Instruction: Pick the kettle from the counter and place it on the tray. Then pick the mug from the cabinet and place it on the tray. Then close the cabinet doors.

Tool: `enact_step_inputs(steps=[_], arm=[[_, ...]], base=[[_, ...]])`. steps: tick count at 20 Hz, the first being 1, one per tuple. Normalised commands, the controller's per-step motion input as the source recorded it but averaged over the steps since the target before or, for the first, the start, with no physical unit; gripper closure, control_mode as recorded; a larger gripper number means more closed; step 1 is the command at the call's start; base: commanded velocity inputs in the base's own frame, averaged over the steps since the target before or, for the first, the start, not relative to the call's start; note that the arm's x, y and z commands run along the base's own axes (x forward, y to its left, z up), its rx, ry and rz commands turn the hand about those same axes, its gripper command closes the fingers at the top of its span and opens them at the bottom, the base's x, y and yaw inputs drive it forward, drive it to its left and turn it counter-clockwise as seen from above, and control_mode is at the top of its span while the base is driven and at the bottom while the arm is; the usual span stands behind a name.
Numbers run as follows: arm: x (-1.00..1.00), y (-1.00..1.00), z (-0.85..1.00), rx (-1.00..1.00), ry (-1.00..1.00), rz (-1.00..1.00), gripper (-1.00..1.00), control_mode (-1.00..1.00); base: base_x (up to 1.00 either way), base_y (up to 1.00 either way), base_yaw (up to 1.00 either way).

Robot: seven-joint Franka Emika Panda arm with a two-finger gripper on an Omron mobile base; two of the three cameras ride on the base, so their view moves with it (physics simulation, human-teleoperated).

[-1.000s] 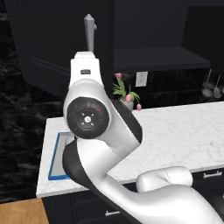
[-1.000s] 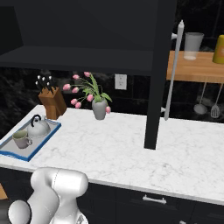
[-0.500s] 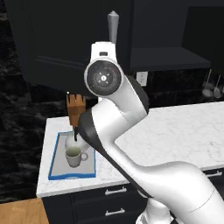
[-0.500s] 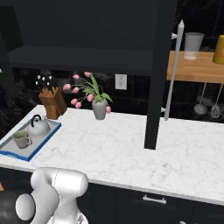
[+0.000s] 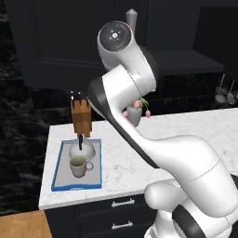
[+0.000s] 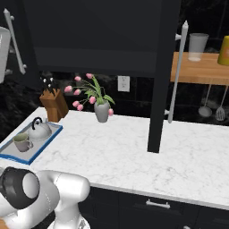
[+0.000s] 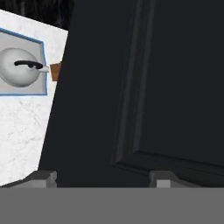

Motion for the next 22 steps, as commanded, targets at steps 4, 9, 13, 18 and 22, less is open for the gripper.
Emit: enact_step_inputs(steps=[4, 9, 13, 18, 22], arm=[[0.8, -0.15, -0.25, 0.0, 0.01, 0.0, -1.0, -1.0], [0.75, -0.07, -0.17, 0.0, 0.0, 0.0, -1.0, -1.0], [0.75, 0.0, -0.19, 0.0, -0.03, 0.0, -1.0, -1.0], [0.59, 0.0, -0.12, 0.0, -0.02, 0.0, -1.0, -1.0], [0.59, 0.0, -0.07, 0.0, 0.0, 0.0, -1.0, -1.0]], base=[[0.0, 0.0, 0.0], [0.0, 0.0, 0.0], [0.0, 0.0, 0.0], [0.0, 0.0, 0.0], [0.0, 0.0, 0.0]])
